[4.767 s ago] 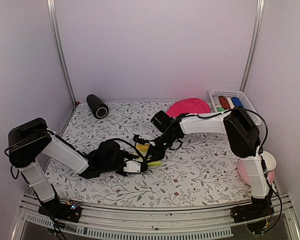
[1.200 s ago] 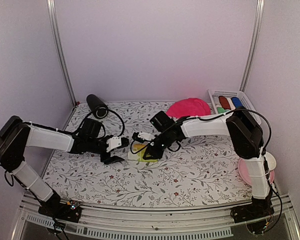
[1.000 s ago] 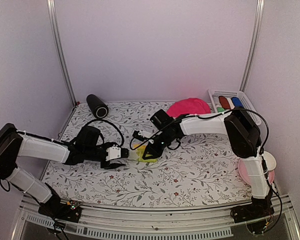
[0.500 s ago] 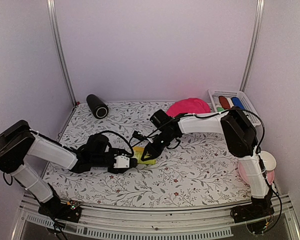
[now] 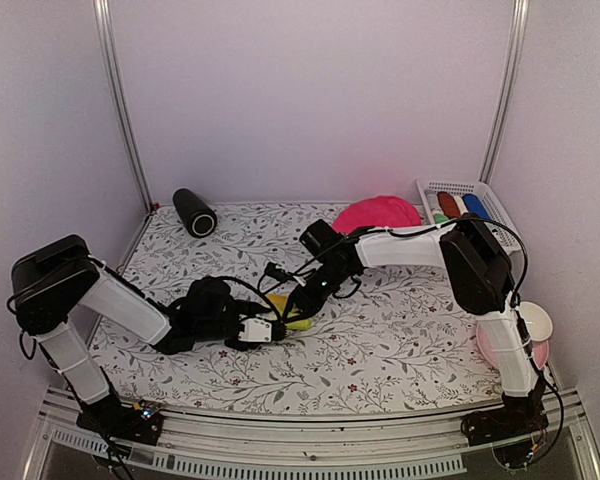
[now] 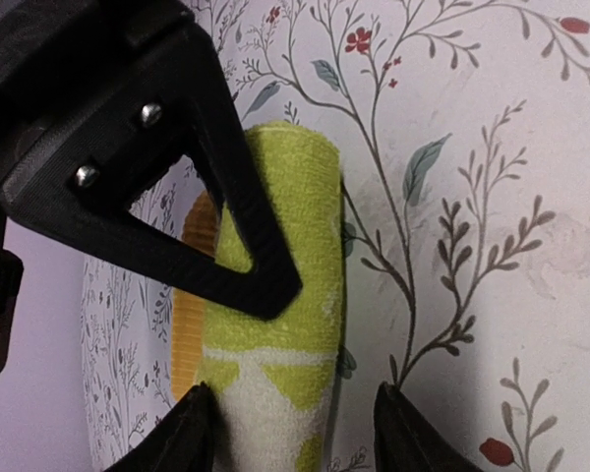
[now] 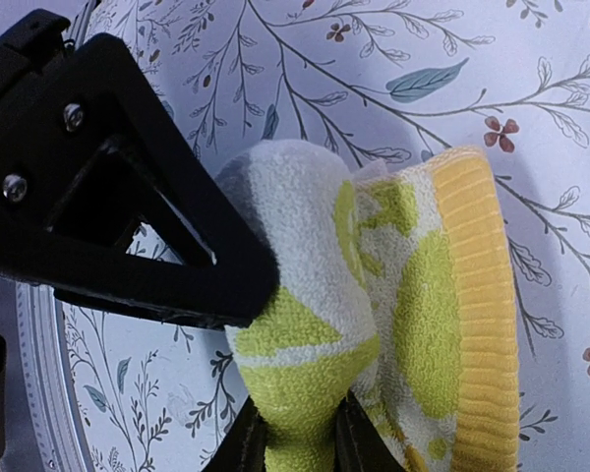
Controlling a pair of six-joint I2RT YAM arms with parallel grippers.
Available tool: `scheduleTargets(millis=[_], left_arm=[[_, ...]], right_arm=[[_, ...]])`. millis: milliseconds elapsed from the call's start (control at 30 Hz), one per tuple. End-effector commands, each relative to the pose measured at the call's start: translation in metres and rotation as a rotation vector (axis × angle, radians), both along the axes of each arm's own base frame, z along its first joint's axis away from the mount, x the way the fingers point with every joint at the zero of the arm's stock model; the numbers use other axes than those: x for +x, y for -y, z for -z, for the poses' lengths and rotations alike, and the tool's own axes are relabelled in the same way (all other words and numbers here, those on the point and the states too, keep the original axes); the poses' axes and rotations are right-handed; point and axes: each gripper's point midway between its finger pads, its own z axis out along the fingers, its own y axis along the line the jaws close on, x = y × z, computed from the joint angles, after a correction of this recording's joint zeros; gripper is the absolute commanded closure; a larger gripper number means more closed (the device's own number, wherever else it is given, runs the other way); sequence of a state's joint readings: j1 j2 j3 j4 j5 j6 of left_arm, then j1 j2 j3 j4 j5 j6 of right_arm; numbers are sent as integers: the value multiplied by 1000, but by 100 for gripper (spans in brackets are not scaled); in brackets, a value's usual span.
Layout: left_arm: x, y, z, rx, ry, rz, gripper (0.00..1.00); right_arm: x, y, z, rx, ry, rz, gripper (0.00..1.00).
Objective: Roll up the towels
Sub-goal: Roll the towel at the center of the board.
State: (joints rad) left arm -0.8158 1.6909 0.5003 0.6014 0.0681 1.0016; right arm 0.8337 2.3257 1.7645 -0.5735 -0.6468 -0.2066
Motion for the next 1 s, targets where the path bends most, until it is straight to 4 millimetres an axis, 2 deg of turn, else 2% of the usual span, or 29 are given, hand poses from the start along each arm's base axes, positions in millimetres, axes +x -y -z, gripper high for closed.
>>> scheduleTargets(millis=[0,100,300,467,600,700,833,967], left_arm=[[9,11,-6,-5,77,-7,45],[11,11,0,21,83,-18,47],[14,5,17,93,75,-28,75],[5,1,32,168,-18,-4,81],[-2,0,35,197,-95,12,86],[-3,-2,37,222,-195,7,87],[1,-4,39,239,-292,4,87],[3,-4,39,255,-374,9,85]], right_arm=[[-24,21,47,-138,-114,-14,80],[-25,22,47,-139,-114,-21,80],[-25,22,44,-134,-111,-31,80],[-19,23,33,-125,-86,-23,76],[-2,28,3,-103,-20,18,67],[11,34,-20,-82,28,57,56],[26,44,-50,-53,85,109,47],[41,55,-61,-49,102,163,41]])
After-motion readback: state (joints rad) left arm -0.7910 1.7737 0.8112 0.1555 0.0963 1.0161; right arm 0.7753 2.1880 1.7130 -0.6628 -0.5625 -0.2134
